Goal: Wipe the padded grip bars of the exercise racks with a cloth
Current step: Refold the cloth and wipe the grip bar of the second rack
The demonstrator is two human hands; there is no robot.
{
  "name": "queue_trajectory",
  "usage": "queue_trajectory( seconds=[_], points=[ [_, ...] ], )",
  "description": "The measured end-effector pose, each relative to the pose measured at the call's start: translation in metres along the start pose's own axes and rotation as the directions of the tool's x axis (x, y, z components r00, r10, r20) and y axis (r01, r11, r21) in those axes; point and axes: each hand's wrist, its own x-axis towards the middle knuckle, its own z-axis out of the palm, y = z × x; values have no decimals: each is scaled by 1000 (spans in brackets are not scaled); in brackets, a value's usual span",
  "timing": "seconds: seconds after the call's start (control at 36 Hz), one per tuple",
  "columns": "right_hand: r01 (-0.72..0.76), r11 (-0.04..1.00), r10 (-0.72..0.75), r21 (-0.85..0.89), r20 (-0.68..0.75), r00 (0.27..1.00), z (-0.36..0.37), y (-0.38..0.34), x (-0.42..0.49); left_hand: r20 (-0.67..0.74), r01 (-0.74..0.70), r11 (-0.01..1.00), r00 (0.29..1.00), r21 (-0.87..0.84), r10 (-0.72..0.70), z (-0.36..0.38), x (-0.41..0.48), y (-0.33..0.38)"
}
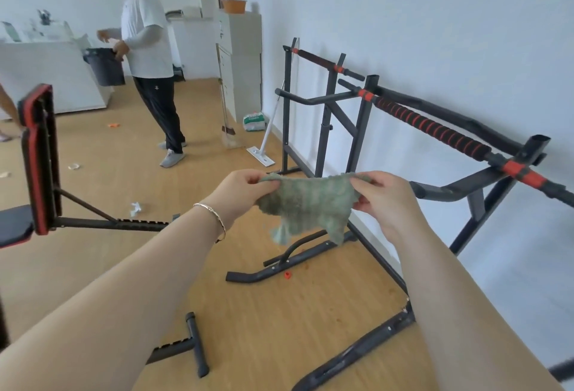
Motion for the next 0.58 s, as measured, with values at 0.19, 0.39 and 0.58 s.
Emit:
queue_trajectory(
  seconds=[0.19,0.39,0.58],
  points=[
    [94,996,-94,2,23,995,-17,-24,30,-2,-14,994,1000,-105,14,7,32,25],
    [150,989,-151,-16,-59,987,-41,-39,66,106,-38,982,993,-187,59,13,91,46],
    [129,987,-145,-94,-193,970,-38,-39,123,286,-85,979,948,-187,137,7,185,51]
  ],
)
